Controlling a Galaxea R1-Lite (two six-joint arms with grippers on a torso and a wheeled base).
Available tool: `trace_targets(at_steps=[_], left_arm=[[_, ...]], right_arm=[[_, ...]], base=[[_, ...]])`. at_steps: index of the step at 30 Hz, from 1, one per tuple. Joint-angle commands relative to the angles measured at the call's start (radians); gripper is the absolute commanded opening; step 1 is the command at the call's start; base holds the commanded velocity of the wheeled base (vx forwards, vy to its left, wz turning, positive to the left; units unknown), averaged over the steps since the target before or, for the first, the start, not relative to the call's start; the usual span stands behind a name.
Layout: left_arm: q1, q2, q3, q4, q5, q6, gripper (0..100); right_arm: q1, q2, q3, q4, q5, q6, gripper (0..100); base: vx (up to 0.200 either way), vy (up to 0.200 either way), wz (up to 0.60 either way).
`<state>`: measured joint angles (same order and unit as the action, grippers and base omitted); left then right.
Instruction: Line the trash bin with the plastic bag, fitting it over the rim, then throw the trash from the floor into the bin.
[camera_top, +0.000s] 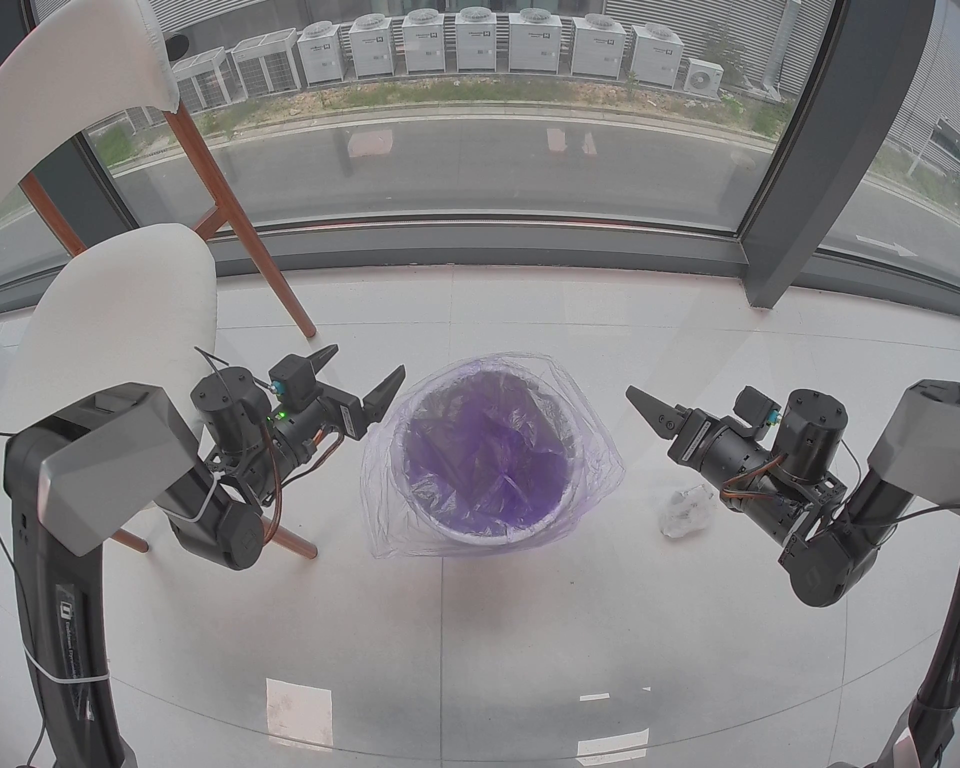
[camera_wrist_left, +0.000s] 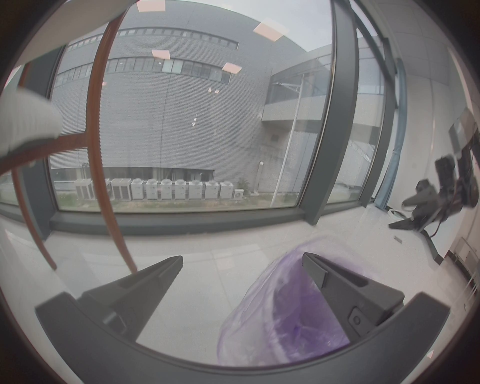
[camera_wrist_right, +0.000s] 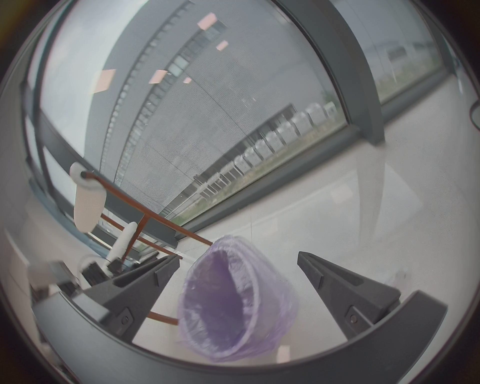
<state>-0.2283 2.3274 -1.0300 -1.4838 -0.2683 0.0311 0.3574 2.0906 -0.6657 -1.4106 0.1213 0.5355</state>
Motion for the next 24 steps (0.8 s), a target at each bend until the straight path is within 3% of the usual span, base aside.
trace_targets(at_steps=[1,4,9,13,24], left_arm=[[-0.014,-0.200,0.079,-0.033,-0.042,-0.010,100],[-0.017,-0.266,0.110,-0.027,-0.045,-0.065,100],[-0.011,-0.338,0.119,-0.026,-0.057,-0.138,100],[0.015,-0.384,0.154,-0.027,-0.075,-0.143,100],[0.024,-0.412,0.176,-0.027,-0.095,-0.143,100]], right_arm=[[-0.008,0.207,0.005,-0.156,-0.023,-0.189,100],[0.015,0.233,-0.064,-0.091,0.001,-0.239,100],[0.014,0.243,-0.164,-0.014,0.038,-0.236,100],[-0.015,0.285,-0.224,-0.010,0.103,-0.236,100],[-0.035,0.385,-0.357,0.012,0.118,-0.235,100]], base=[[0.000,0.000,0.00],[0.000,0.000,0.00],[0.000,0.000,0.00],[0.000,0.000,0.00],[0.000,0.000,0.00]])
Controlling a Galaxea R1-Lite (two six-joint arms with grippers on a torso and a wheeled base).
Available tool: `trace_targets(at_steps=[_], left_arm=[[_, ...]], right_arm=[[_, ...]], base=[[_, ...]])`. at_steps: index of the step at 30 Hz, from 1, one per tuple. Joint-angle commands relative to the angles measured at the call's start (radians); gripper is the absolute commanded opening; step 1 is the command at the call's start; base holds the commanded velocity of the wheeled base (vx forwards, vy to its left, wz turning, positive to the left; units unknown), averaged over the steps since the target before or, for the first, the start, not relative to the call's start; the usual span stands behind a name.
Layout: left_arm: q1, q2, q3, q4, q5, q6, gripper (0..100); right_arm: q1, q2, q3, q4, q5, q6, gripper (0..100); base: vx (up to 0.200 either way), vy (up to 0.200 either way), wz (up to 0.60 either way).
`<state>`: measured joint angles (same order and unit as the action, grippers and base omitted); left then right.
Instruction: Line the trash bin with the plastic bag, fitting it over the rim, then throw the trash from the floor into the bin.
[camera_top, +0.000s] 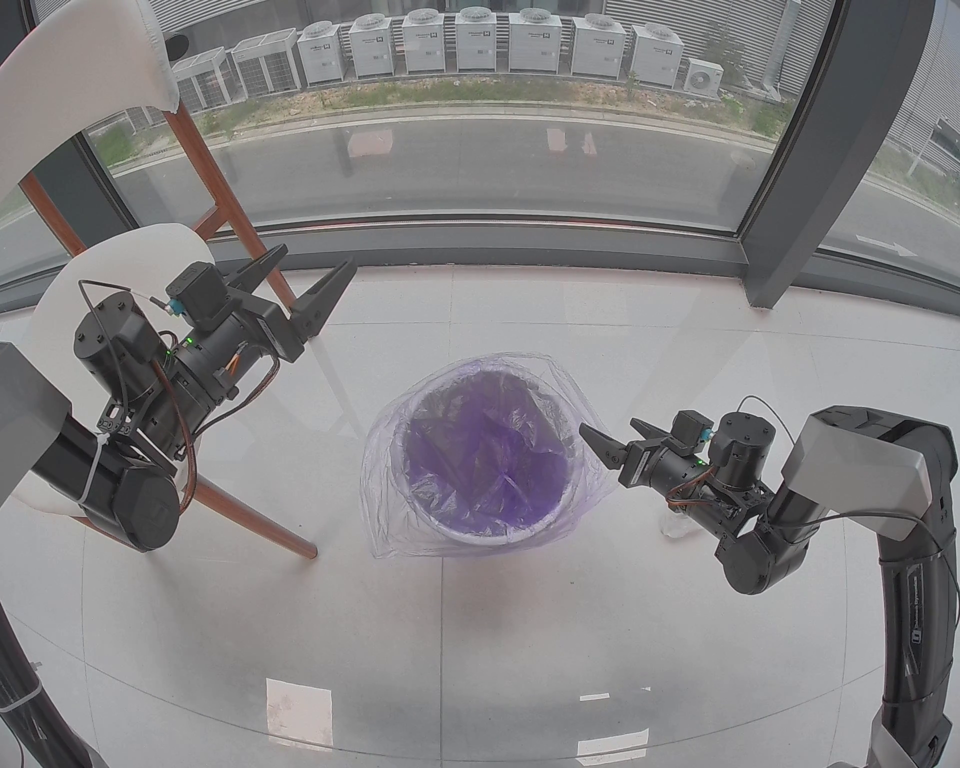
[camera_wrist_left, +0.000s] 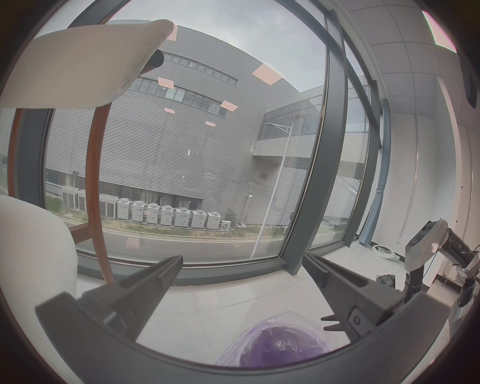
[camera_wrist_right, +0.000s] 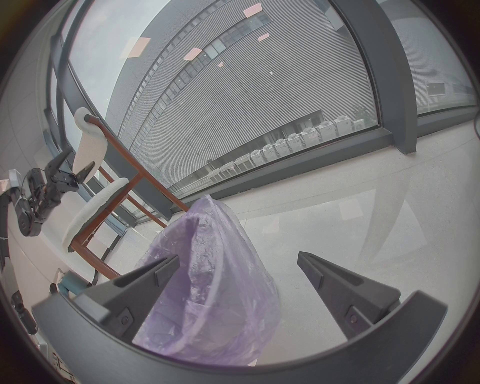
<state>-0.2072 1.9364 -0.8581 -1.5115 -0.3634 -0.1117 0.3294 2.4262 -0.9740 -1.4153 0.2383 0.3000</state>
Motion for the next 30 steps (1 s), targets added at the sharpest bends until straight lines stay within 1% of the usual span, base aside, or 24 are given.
trace_targets(at_steps=[1,8,9,12,15,19,20,22,23,24,26,27,28,30], left_arm=[[0.003,-0.020,0.005,0.001,0.001,0.001,100],[0.003,-0.017,0.013,0.001,0.000,0.003,100],[0.002,-0.017,0.013,0.001,0.001,0.004,100],[0.002,-0.017,0.013,-0.001,0.001,0.004,100],[0.002,-0.016,0.014,-0.001,0.001,0.004,100],[0.002,-0.014,0.017,-0.003,0.001,0.007,100],[0.000,-0.013,0.019,-0.003,0.001,0.007,100],[0.000,-0.013,0.019,-0.003,0.001,0.007,100],[-0.006,-0.011,0.028,-0.006,0.001,0.014,100],[-0.006,-0.011,0.031,-0.006,0.001,0.020,100],[-0.008,-0.008,0.040,-0.004,0.000,0.049,100],[-0.008,-0.008,0.040,-0.004,0.000,0.049,100],[-0.011,0.000,0.042,-0.006,0.000,0.061,100],[-0.014,0.009,0.042,-0.007,0.000,0.063,100]], right_arm=[[-0.007,0.050,-0.055,0.029,0.001,0.001,100],[-0.019,0.094,-0.146,0.068,0.001,0.005,100],[-0.021,0.097,-0.149,0.068,0.001,0.007,0],[-0.024,0.114,-0.178,0.068,0.001,0.010,0],[-0.036,0.128,-0.203,0.068,-0.001,0.033,0],[-0.049,0.133,-0.212,0.068,-0.001,0.099,0],[-0.052,0.136,-0.215,0.068,-0.001,0.128,0],[-0.053,0.136,-0.218,0.068,-0.001,0.137,0],[-0.064,0.137,-0.255,0.082,-0.004,0.240,0],[-0.064,0.137,-0.262,0.088,-0.005,0.266,0],[-0.066,0.134,-0.284,0.130,-0.008,0.352,0],[-0.067,0.134,-0.285,0.133,-0.008,0.357,0],[-0.069,0.134,-0.304,0.171,-0.008,0.413,0],[-0.073,0.136,-0.319,0.207,-0.010,0.459,0]], base=[[0.000,0.000,0.00],[0.000,0.000,0.00],[0.000,0.000,0.00],[0.000,0.000,0.00],[0.000,0.000,0.00],[0.000,0.000,0.00],[0.000,0.000,0.00],[0.000,0.000,0.00],[0.000,0.000,0.00],[0.000,0.000,0.00],[0.000,0.000,0.00],[0.000,0.000,0.00],[0.000,0.000,0.00],[0.000,0.000,0.00]])
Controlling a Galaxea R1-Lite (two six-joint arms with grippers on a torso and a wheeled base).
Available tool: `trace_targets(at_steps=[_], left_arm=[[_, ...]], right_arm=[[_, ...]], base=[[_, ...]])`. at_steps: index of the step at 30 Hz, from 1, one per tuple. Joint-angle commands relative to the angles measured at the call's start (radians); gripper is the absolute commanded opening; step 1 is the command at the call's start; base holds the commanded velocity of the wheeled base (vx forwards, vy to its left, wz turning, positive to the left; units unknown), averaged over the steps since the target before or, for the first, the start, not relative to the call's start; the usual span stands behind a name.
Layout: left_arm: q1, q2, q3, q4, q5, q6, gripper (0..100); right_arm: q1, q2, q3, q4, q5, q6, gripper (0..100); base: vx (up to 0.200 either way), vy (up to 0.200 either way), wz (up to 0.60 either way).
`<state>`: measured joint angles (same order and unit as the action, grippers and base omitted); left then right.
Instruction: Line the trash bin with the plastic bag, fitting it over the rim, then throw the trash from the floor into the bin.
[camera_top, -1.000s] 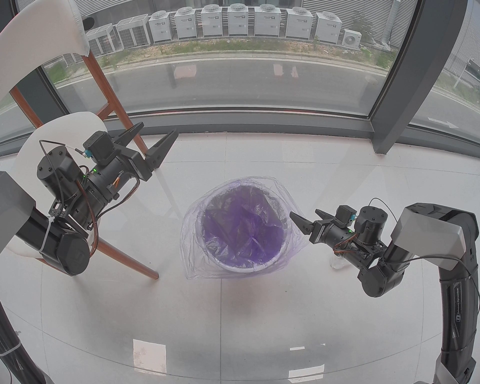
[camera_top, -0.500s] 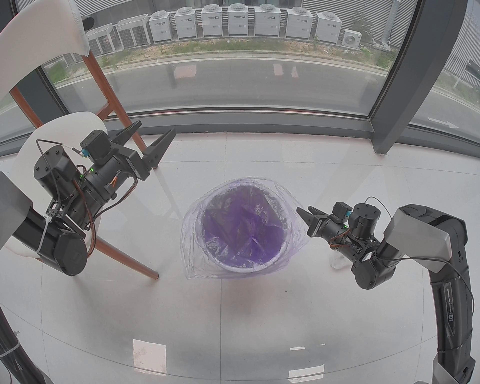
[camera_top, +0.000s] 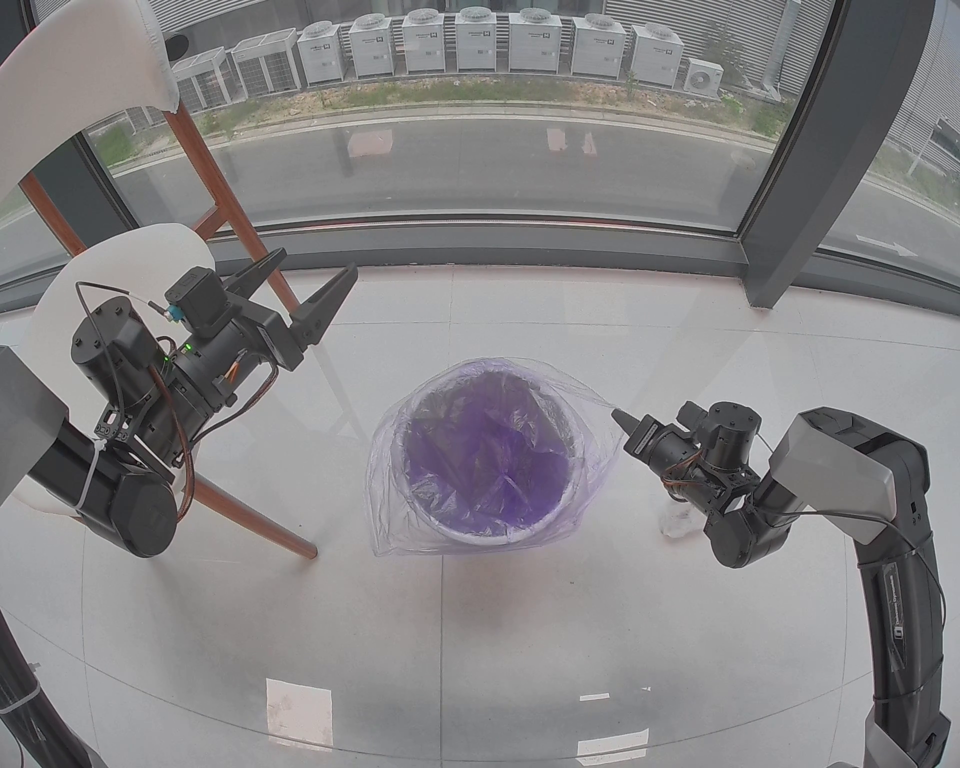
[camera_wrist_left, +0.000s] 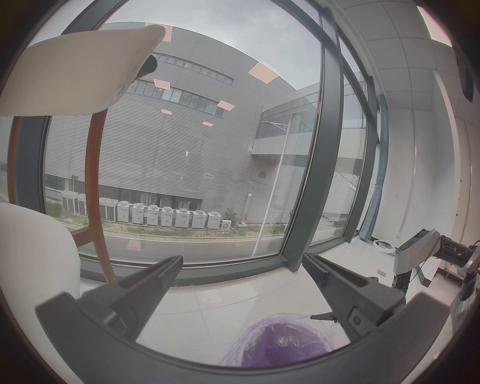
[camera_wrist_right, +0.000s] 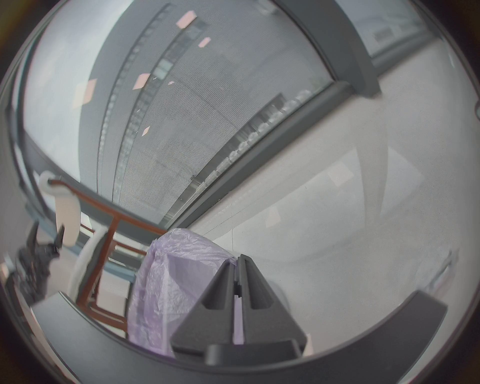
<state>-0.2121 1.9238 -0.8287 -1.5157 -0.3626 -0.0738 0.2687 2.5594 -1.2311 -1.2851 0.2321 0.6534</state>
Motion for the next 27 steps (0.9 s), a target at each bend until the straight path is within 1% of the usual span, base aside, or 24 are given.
trace_targets(at_steps=[1,4,5,6,8,14,20,22,27], left_arm=[[-0.007,0.021,0.013,-0.003,-0.001,0.025,100],[-0.009,0.021,0.013,-0.003,-0.001,0.025,100],[-0.009,0.021,0.013,-0.003,-0.001,0.025,100],[-0.010,0.021,0.013,-0.004,-0.001,0.026,100],[-0.010,0.023,0.013,-0.004,-0.001,0.026,100],[-0.010,0.023,0.014,-0.004,-0.001,0.029,100],[-0.013,0.024,0.014,-0.004,-0.001,0.048,100],[-0.013,0.032,0.016,-0.004,-0.001,0.063,100],[-0.013,0.037,0.016,-0.004,-0.001,0.065,100]], right_arm=[[-0.013,0.004,-0.067,0.090,-0.004,0.126,0],[-0.011,0.004,-0.082,0.119,-0.004,0.189,0],[-0.011,0.004,-0.084,0.121,-0.004,0.192,0],[-0.009,0.005,-0.094,0.124,-0.004,0.219,0],[-0.008,0.019,-0.110,0.142,-0.004,0.238,0],[-0.003,0.073,-0.148,0.199,-0.004,0.239,0],[-0.003,0.127,-0.197,0.202,-0.005,0.238,0],[-0.003,0.128,-0.196,0.208,-0.011,0.238,0],[0.000,0.134,-0.192,0.222,-0.017,0.236,0]], base=[[0.000,0.000,0.00],[0.000,0.000,0.00],[0.000,0.000,0.00],[0.000,0.000,0.00],[0.000,0.000,0.00],[0.000,0.000,0.00],[0.000,0.000,0.00],[0.000,0.000,0.00],[0.000,0.000,0.00]])
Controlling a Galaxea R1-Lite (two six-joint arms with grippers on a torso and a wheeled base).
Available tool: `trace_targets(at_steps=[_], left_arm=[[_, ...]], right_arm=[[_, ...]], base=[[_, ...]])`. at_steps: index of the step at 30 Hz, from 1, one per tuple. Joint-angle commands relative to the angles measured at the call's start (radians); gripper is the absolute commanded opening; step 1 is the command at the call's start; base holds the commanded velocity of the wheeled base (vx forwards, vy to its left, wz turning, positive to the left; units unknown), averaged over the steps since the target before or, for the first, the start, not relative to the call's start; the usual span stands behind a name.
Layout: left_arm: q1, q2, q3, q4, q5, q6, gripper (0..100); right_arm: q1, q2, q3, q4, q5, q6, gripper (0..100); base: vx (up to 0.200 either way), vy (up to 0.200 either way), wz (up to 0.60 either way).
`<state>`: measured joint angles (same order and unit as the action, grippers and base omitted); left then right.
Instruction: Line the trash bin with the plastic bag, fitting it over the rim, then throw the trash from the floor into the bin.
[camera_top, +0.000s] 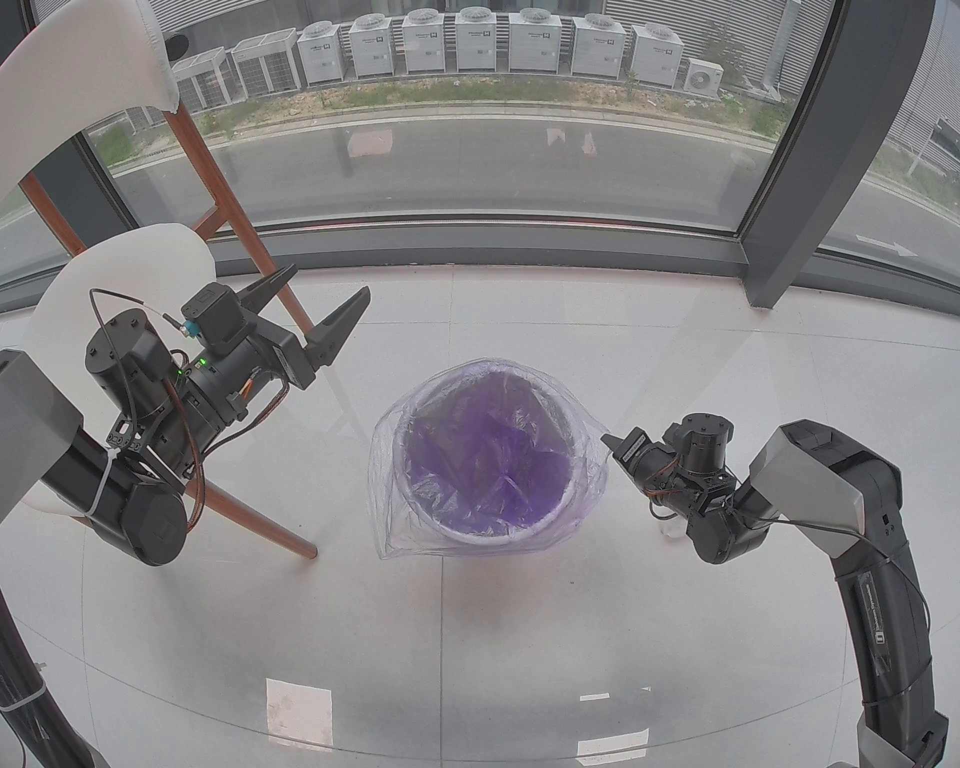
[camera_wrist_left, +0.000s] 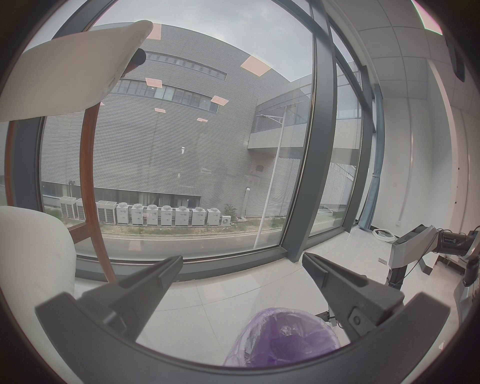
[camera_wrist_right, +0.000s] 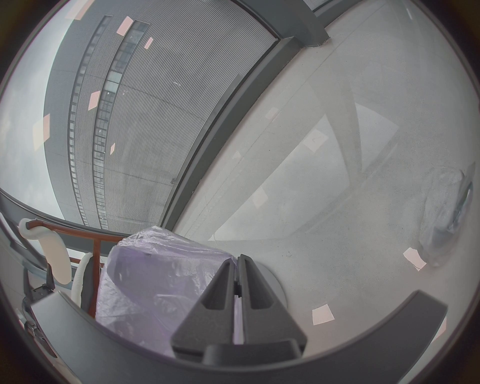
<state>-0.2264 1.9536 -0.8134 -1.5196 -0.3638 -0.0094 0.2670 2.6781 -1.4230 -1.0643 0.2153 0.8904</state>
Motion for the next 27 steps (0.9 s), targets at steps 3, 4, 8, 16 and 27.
trace_targets(at_steps=[3,4,8,16,27], left_arm=[[0.001,0.005,0.016,-0.001,0.000,0.000,100],[-0.001,0.005,0.017,-0.001,0.000,0.000,100],[0.001,0.007,0.020,-0.001,0.000,0.000,100],[0.001,0.005,0.020,-0.001,0.000,0.000,100],[0.032,0.002,0.053,0.001,-0.033,0.000,100]], right_arm=[[0.001,0.029,-0.001,0.000,-0.019,-0.004,0],[0.001,0.037,-0.004,-0.003,-0.022,-0.005,0],[0.001,0.046,-0.002,-0.005,-0.036,-0.022,0],[0.004,0.059,-0.002,-0.011,-0.060,-0.127,0],[0.015,-0.073,0.213,-0.207,-0.080,-0.117,100]], base=[[0.000,0.000,0.00],[0.000,0.000,0.00],[0.000,0.000,0.00],[0.000,0.000,0.00],[0.000,0.000,0.00]])
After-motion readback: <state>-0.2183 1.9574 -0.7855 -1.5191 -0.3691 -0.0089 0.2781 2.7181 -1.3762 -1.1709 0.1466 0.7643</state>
